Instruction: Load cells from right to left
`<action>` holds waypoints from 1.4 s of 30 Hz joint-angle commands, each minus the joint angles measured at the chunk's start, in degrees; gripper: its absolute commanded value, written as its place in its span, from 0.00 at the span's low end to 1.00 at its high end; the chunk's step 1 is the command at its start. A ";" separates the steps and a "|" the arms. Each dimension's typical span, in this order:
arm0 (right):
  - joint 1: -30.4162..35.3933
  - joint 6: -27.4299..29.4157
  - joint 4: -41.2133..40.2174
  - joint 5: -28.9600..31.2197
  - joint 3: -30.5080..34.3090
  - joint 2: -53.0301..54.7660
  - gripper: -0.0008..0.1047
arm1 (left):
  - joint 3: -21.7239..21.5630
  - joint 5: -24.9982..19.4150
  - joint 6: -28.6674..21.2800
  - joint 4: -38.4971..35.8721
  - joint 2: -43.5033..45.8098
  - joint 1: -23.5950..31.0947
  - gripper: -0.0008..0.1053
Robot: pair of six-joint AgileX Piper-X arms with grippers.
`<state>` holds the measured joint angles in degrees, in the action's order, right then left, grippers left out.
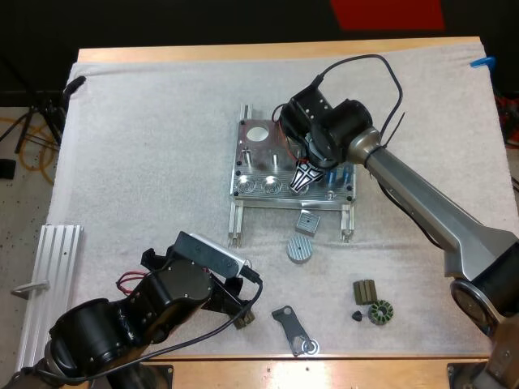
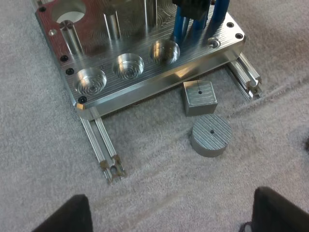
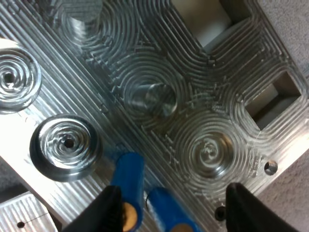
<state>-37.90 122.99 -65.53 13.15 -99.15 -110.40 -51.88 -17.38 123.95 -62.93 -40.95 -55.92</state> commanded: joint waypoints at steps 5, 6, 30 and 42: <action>0.56 2.61 1.47 2.58 0.15 -0.41 0.46 | 0.06 -1.31 -0.01 0.18 0.23 -0.08 0.64; 0.56 3.06 1.45 2.76 0.15 -0.41 0.46 | 0.06 -1.31 -0.01 0.18 0.23 -0.08 0.64; 3.11 -3.59 -3.06 2.92 0.15 8.77 0.46 | 0.06 -5.28 -9.73 3.65 0.23 -0.08 0.64; 13.02 -10.10 -6.44 -4.48 4.67 21.08 0.46 | 0.06 -5.19 -25.33 14.90 0.23 2.70 0.64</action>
<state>-25.27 113.11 -71.82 9.34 -94.96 -90.90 -51.88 -21.55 99.66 -48.98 -40.95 -53.80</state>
